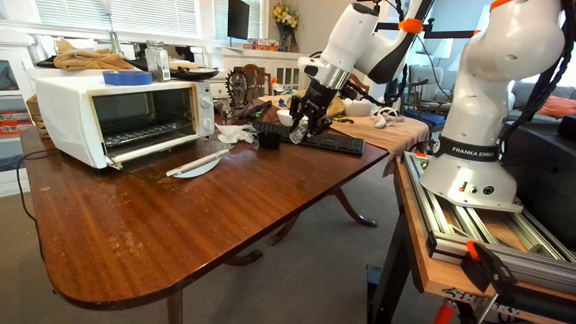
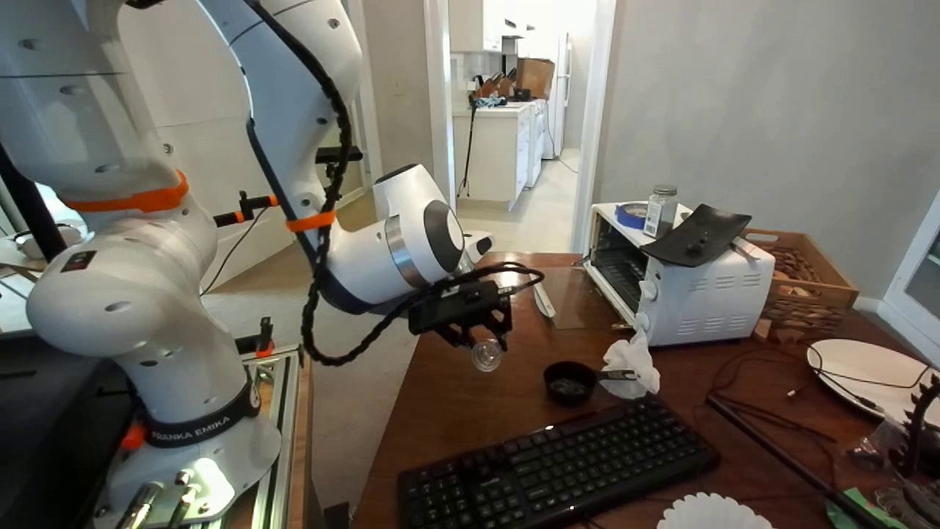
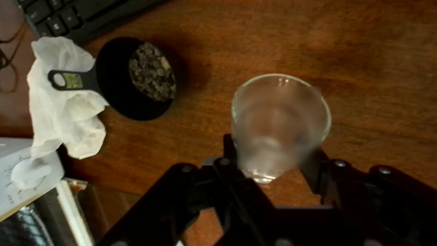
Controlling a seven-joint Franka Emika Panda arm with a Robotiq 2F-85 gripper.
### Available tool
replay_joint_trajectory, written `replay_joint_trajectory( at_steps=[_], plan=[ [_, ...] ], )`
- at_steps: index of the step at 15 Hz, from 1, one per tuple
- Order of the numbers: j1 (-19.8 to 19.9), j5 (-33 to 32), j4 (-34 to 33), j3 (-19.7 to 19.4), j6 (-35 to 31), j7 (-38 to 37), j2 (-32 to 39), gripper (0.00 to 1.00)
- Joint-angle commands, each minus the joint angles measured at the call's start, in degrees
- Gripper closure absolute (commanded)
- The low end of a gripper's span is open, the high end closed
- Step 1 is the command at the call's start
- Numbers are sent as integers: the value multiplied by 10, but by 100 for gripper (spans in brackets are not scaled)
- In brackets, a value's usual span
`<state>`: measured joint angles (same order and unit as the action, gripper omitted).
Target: Pour the contents in the cup into the black item
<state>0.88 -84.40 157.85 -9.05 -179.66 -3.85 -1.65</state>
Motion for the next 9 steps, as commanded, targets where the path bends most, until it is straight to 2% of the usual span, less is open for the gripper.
replay_joint_trajectory(
  at_steps=[1,3,6,7,9],
  plan=[
    [-21,155,0,26,91,116,41,77],
    [-23,252,0,48,156,191,43,77],
    [-19,393,-3,90,287,304,10,77],
    [-28,440,-6,89,335,346,-7,77],
    [-27,485,-14,98,423,388,-29,77]
  ],
)
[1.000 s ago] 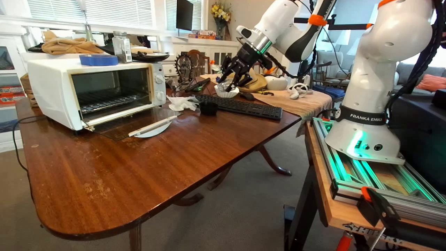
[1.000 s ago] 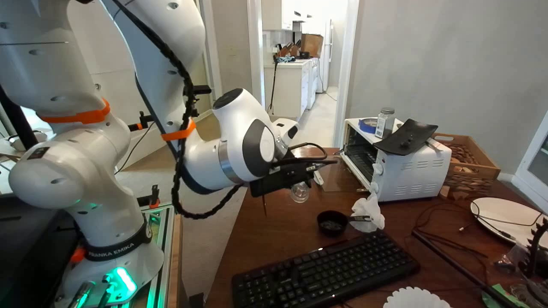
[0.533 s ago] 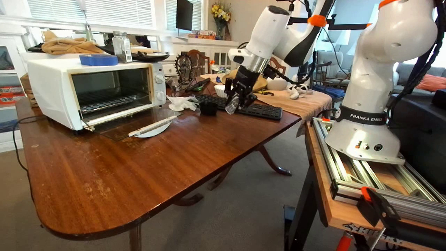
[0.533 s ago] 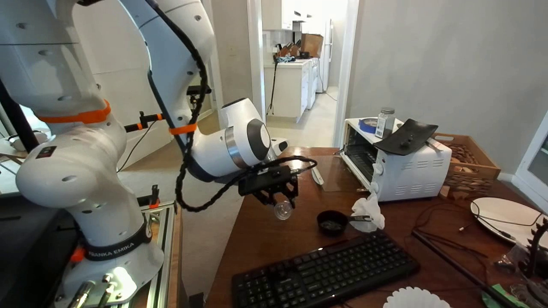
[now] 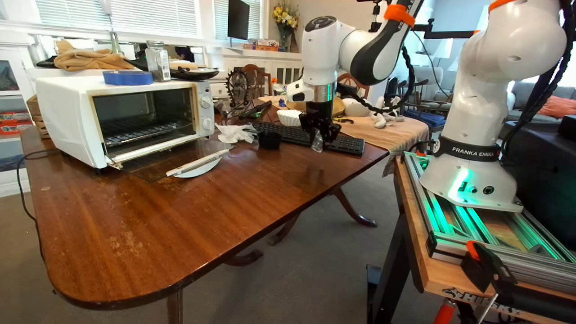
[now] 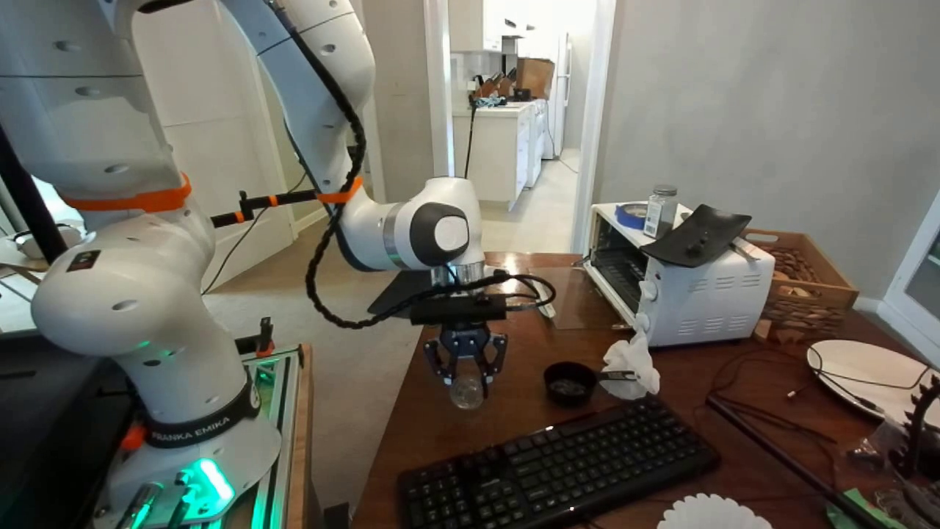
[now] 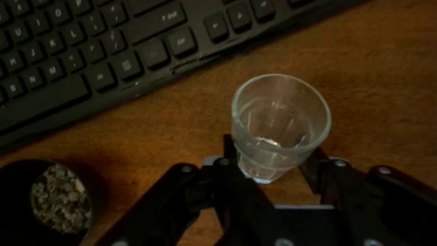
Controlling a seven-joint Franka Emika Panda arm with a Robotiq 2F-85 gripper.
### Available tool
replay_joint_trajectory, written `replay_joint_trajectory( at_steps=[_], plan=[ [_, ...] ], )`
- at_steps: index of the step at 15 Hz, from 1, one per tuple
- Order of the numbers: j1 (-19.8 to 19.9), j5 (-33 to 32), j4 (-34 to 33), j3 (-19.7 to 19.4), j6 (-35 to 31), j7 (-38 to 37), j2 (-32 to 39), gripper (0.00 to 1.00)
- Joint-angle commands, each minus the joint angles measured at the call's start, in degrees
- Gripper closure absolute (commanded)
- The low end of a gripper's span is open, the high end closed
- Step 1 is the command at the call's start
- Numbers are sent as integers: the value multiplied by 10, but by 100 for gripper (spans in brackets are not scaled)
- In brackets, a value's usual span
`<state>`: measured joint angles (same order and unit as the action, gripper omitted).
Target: Pour the contents in the cup into the black item
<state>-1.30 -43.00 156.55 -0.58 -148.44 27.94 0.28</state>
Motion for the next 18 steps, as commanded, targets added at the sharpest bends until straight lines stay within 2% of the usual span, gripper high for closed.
replay_joint_trajectory(
  at_steps=[1,7,10,11,12,14,16,17,18],
  plan=[
    [-8,80,-13,15,159,78,-53,77],
    [-16,95,-113,29,438,131,-55,77],
    [-28,75,-184,42,578,213,-60,77],
    [-38,75,-214,52,620,239,-81,77],
    [-25,76,-171,36,552,191,-59,52],
    [-36,76,-212,46,602,222,-71,52],
    [-41,76,-219,49,610,230,-79,52],
    [-41,76,-218,48,610,230,-79,77],
    [-40,70,-226,49,621,220,-63,77]
  ],
)
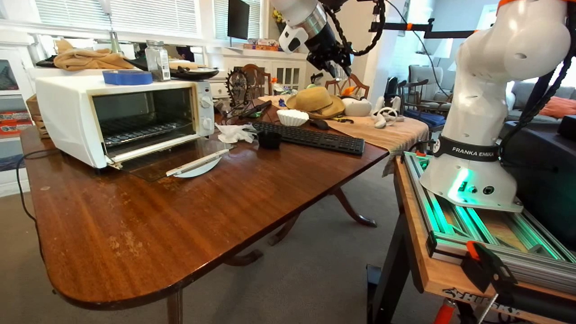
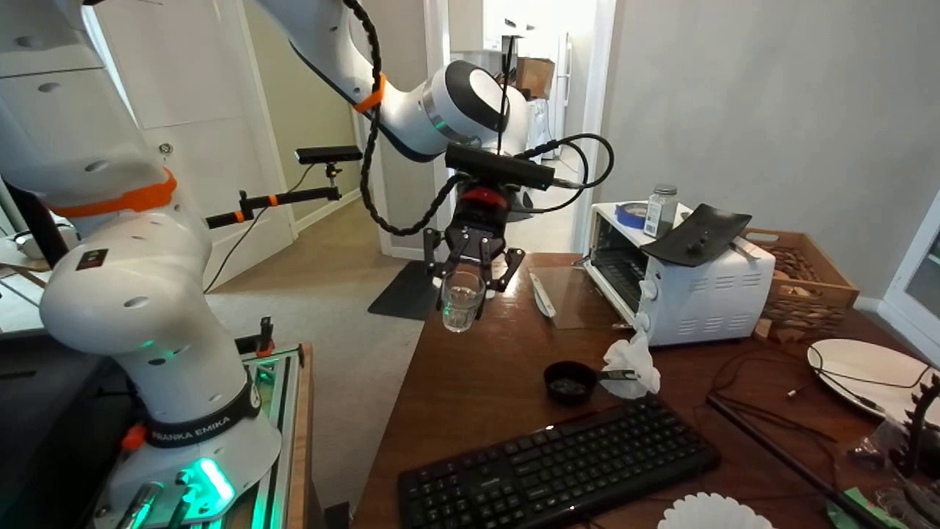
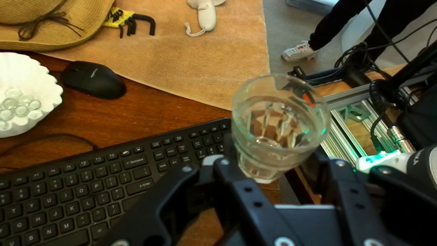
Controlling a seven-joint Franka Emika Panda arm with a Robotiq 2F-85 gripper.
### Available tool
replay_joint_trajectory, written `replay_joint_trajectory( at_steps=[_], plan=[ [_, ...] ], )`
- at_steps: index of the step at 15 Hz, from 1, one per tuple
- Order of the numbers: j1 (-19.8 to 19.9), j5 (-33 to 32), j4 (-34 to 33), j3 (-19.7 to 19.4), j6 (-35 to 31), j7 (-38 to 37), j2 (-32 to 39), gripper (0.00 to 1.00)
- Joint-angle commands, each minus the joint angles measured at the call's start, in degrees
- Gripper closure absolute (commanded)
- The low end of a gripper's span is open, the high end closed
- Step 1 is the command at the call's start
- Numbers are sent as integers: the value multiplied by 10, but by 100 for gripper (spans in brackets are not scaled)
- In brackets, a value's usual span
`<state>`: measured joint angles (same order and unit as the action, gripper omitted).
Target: Pour the contents in the cup into the black item
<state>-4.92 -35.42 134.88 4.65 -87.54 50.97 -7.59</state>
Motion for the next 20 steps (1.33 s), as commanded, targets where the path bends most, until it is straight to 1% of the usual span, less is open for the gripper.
replay_joint_trajectory(
  at_steps=[1,3,7,10,13,16,20],
  plan=[
    [-3,-10,-18,-3,11,-17,30,77],
    [-4,-21,-35,0,11,-33,62,77],
    [-9,-30,-73,10,-21,-100,129,77],
    [-20,-40,-113,26,-38,-153,184,77],
    [-35,-56,-151,42,-41,-199,235,77],
    [-46,-63,-175,54,-48,-234,271,77],
    [-58,-97,-205,59,-65,-266,324,77]
  ],
)
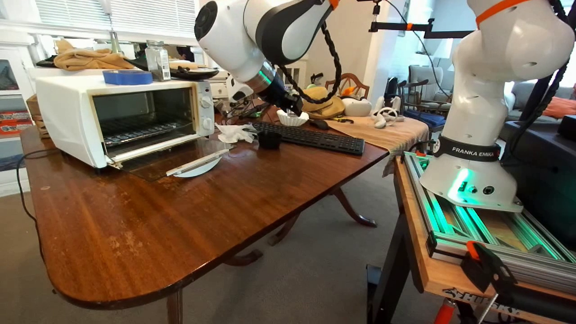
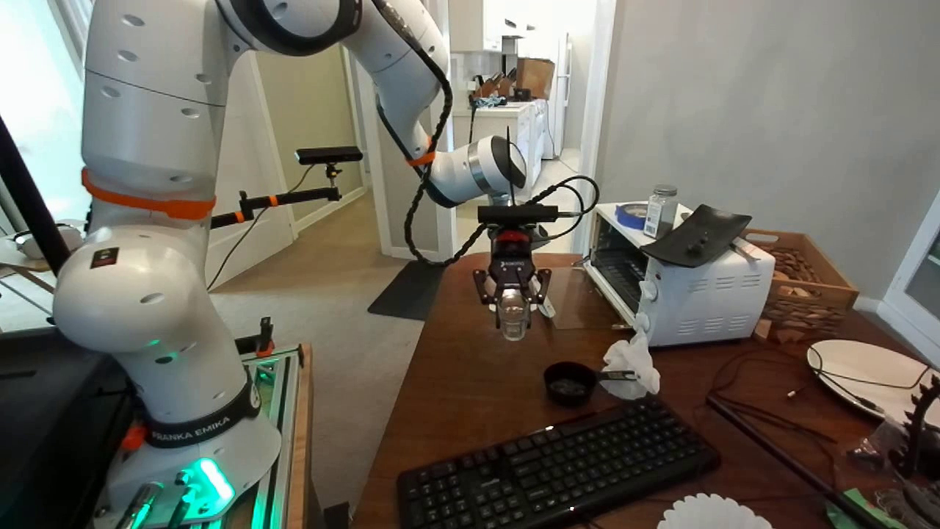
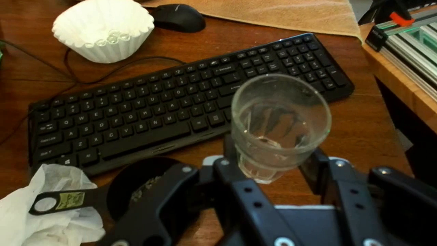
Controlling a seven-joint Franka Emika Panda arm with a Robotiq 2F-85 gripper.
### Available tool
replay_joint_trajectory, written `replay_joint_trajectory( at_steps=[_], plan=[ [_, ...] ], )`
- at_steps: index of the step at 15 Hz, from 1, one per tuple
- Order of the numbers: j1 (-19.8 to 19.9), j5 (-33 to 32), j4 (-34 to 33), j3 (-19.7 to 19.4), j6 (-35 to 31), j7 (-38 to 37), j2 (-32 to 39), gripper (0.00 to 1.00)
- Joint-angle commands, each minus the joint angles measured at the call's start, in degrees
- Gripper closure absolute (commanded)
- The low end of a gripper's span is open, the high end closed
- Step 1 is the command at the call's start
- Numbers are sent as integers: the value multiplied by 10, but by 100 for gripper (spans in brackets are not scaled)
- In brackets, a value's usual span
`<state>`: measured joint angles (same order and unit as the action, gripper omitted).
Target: Pour the contents in the cup into the black item
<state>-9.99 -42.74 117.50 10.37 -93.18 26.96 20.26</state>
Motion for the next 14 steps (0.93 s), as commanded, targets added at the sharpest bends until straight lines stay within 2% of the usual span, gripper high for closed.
replay_joint_trajectory(
  at_steps=[1,4,5,9,10,14],
  plan=[
    [-8,-28,-39,2,-12,-27,57,77],
    [-3,-33,-47,8,-51,-4,79,77],
    [-4,-23,-34,6,-32,-12,61,52],
    [-5,-25,-42,6,-44,-10,75,52],
    [-4,-25,-40,5,-51,-17,78,77],
    [-8,-24,-50,2,-41,-26,108,77]
  ],
)
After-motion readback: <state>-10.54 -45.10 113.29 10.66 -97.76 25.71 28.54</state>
